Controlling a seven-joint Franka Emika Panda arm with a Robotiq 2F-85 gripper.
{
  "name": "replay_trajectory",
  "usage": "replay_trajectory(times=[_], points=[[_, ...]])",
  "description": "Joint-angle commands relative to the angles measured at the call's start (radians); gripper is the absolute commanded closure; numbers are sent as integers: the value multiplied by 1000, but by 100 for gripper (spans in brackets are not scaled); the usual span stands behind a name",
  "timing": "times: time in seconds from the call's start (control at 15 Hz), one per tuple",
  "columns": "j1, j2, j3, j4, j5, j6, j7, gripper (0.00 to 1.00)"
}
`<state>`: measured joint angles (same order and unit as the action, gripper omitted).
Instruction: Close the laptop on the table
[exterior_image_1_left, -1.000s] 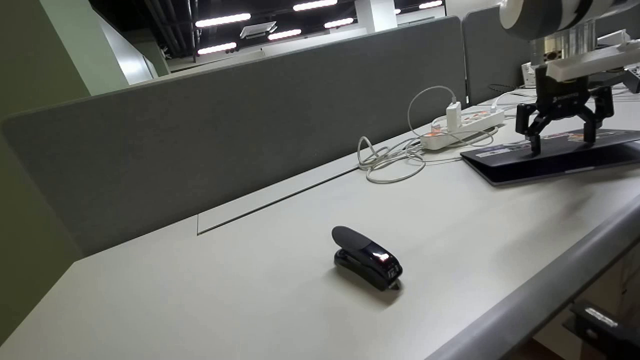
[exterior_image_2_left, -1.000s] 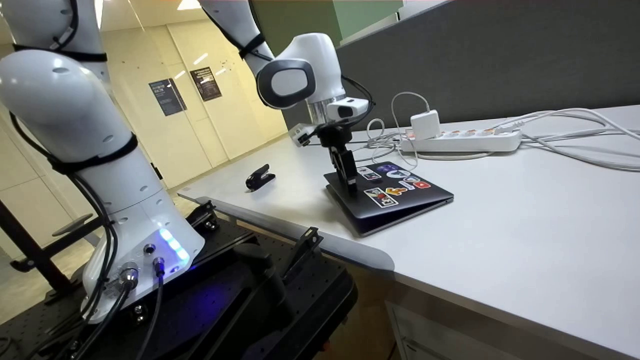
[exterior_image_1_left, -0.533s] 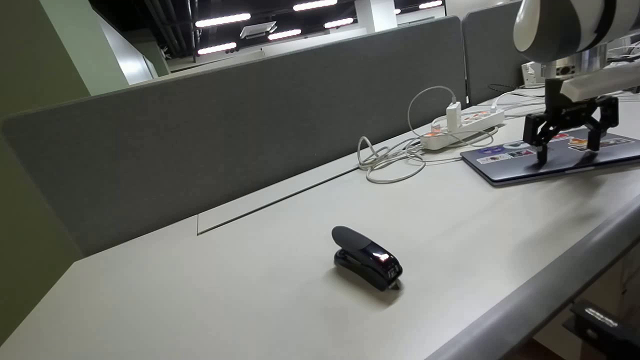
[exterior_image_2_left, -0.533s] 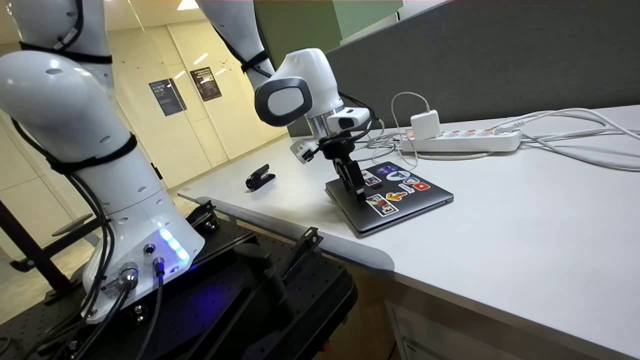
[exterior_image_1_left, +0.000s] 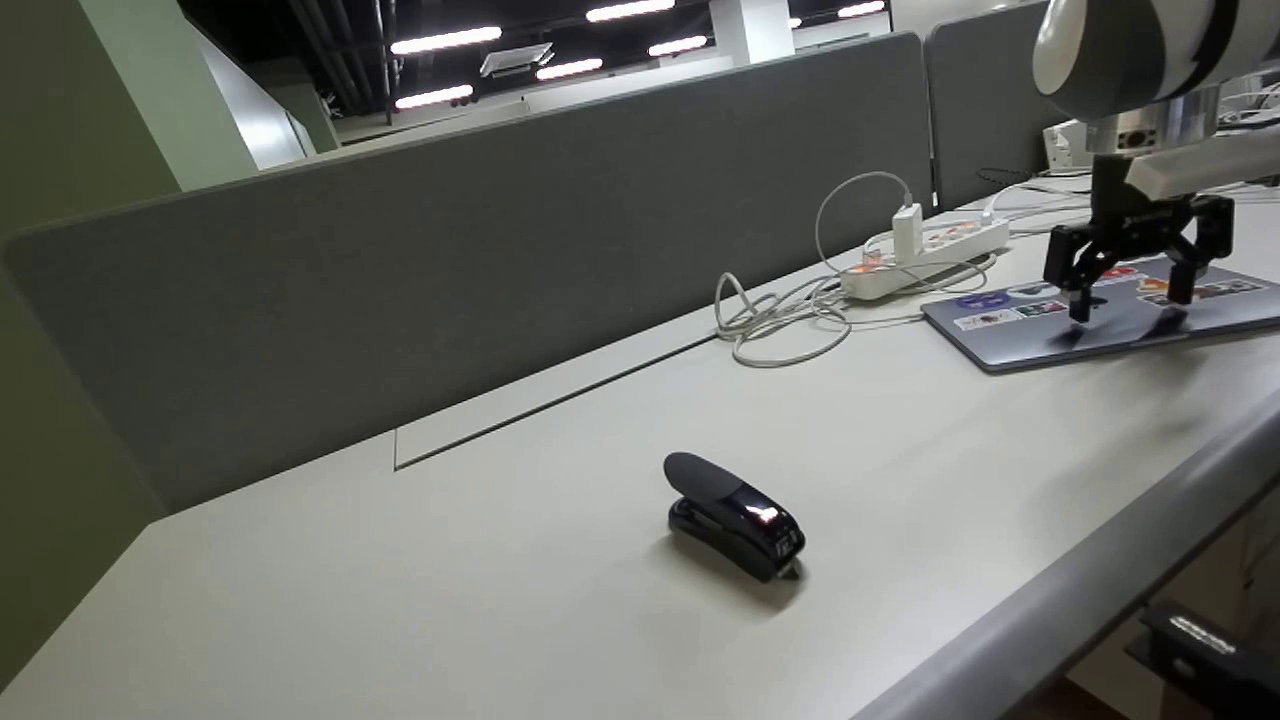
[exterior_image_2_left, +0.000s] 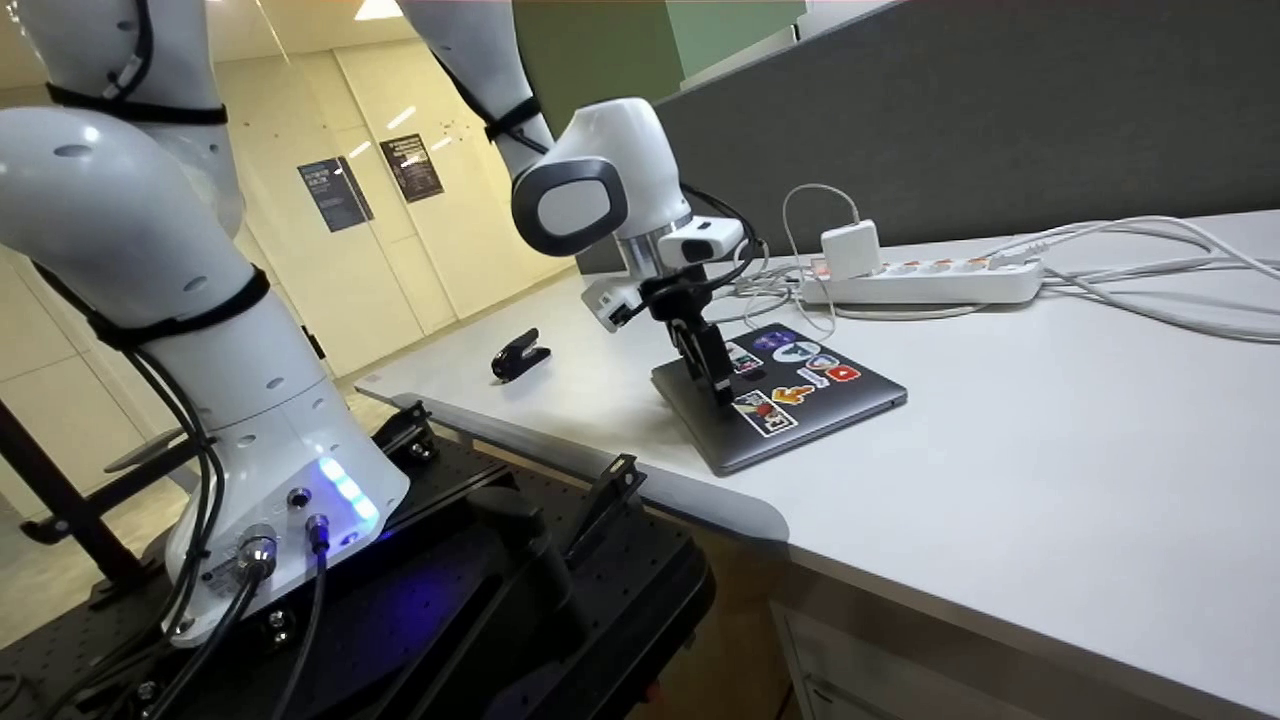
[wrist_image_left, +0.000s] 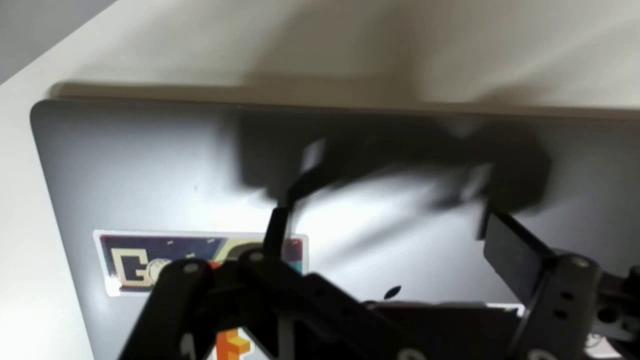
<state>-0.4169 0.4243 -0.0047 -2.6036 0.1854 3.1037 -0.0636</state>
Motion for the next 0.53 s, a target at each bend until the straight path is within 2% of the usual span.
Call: replay_trajectory(times=[0.0,0.2,0.33,0.4,0.47], points=[[-104,-141,82,-4,24,-71,-23,0],[-181,-281,148,14,58,-234,-73,0],[-217,-370,179,40,134,-366,-137,0],[-81,-279,55,37,116,-268,-112,0],[-81,-325,50,43,128,-321,-127,0]])
